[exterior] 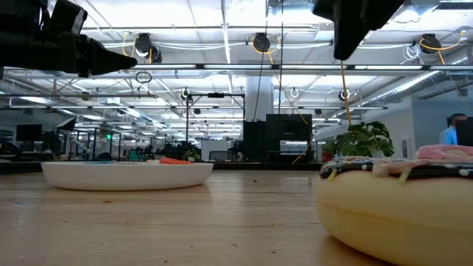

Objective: Pick & Place donuts
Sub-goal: Put the large black donut on the gray plate

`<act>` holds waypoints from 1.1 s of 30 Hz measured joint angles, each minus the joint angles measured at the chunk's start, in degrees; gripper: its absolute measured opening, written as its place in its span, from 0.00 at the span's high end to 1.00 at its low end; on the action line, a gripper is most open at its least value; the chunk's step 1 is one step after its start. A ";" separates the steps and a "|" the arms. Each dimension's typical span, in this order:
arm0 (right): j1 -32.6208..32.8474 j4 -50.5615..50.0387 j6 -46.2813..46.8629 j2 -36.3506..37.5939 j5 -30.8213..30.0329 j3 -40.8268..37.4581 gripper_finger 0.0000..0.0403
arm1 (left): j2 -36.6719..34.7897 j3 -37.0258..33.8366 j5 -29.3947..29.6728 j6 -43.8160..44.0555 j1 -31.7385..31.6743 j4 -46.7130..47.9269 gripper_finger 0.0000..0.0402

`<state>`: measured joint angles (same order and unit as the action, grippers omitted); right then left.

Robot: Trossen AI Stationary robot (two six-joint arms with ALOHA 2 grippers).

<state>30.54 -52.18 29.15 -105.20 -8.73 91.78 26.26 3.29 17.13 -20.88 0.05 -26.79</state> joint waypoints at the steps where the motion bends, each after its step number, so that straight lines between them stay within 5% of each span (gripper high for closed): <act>1: 0.37 -1.89 -1.03 -2.28 0.11 2.87 0.59 | -0.02 -0.02 0.01 0.01 0.01 0.01 0.90; 8: 0.61 2.29 -4.64 -8.64 14.80 8.76 0.69 | -0.02 0.00 -0.01 0.33 0.02 0.16 0.90; 33: 3.95 10.63 -6.41 -8.38 7.21 8.01 0.66 | -0.02 0.00 -0.01 0.03 0.00 1.35 0.90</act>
<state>34.49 -41.55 22.74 -113.58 -1.52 99.79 26.24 3.29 17.12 -20.85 0.05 -25.44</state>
